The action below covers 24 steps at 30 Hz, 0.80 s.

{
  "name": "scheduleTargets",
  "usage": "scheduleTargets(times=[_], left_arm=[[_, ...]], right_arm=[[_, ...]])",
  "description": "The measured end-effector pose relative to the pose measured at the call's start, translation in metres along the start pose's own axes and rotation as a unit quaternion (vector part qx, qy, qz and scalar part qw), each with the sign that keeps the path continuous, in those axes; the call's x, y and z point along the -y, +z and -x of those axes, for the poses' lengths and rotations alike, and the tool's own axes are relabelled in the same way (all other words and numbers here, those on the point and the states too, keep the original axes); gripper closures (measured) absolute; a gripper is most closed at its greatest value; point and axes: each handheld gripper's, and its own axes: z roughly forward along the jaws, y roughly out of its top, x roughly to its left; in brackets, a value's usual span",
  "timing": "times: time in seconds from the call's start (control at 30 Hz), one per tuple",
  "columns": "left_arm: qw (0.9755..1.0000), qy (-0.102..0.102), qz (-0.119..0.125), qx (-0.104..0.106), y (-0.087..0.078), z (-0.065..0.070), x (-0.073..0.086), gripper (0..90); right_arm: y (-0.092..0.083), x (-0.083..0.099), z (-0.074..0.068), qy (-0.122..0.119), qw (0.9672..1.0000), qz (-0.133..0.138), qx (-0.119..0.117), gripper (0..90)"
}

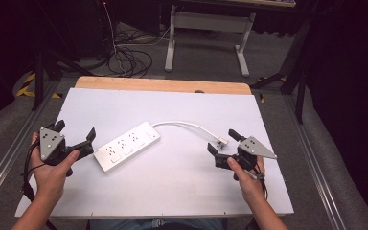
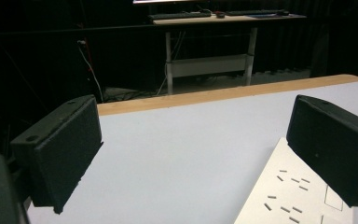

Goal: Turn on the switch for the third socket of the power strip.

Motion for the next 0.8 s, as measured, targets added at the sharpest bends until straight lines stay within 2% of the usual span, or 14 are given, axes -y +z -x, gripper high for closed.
scheduleTargets(times=[0.4,0.8], left_arm=[[0.9999,-0.003,0.0,0.01,0.0002,0.0002,0.0016,4.3],[0.9999,-0.004,-0.001,0.01,0.0007,-0.0005,0.0015,4.4]], right_arm=[[-0.0007,0.0,0.0001,-0.004,1.0,0.002,-0.002,2.9],[-0.0007,0.0001,0.0007,-0.004,1.0,0.003,-0.004,3.0]])
